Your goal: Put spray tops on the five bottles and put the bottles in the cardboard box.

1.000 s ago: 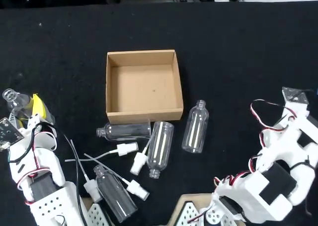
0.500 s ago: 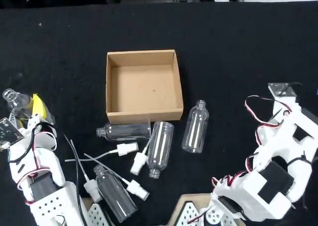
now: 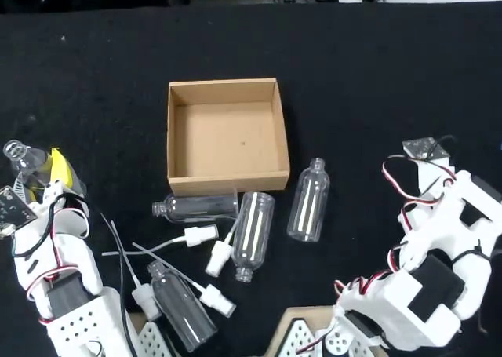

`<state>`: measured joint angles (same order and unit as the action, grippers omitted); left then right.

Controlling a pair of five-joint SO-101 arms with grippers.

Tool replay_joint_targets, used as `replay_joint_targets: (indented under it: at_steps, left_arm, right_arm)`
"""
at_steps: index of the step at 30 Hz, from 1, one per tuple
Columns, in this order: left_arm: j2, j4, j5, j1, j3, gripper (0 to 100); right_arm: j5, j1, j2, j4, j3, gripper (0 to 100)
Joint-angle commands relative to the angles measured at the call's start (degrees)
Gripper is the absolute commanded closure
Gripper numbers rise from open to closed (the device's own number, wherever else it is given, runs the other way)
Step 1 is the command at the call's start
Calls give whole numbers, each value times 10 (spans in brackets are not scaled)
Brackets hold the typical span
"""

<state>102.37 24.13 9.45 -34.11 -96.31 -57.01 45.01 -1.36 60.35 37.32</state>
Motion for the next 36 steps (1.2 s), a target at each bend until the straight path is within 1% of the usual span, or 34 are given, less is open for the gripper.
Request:
replay_joint_targets:
  at_steps: [1,4,7,11,12,14,15,16,18,20,23,26,30,33,36]
  left_arm:
    - [12,1,3,3,-11,970]
    - [12,1,3,3,-11,970]
    - [15,1,3,3,-11,970]
    - [15,-4,3,3,-11,970]
    - [16,-4,3,3,-11,970]
    - [16,-4,3,6,-11,970]
    - [16,-4,3,6,-11,970]
    - [16,-4,4,6,-11,970]
    - [16,-4,5,7,-11,970]
    - [16,-4,6,7,-11,970]
    - [16,-1,6,7,-11,970]
    - [12,0,6,7,-11,970]
    - [11,2,6,7,-11,968]
    - [11,2,6,8,-11,969]
    - [11,16,4,38,-11,968]
  right_arm:
    - [-8,-7,-1,3,5,738]
    - [-13,-9,-1,2,22,777]
    - [-47,-11,-1,-1,49,816]
    - [-53,4,-2,-52,58,859]
    - [-53,9,-3,-63,58,887]
    - [-52,16,-7,-80,57,978]
    - [-52,21,-7,-82,56,992]
    - [-52,27,-7,-83,52,975]
    - [-52,34,-12,-76,31,991]
    - [-47,38,-29,-44,1,988]
    - [4,34,-73,44,-49,988]
    - [70,-2,-127,129,-96,988]
    - [184,-93,-208,190,-138,988]
    - [275,-172,-281,192,-147,988]
    - [351,-250,-356,191,-147,988]
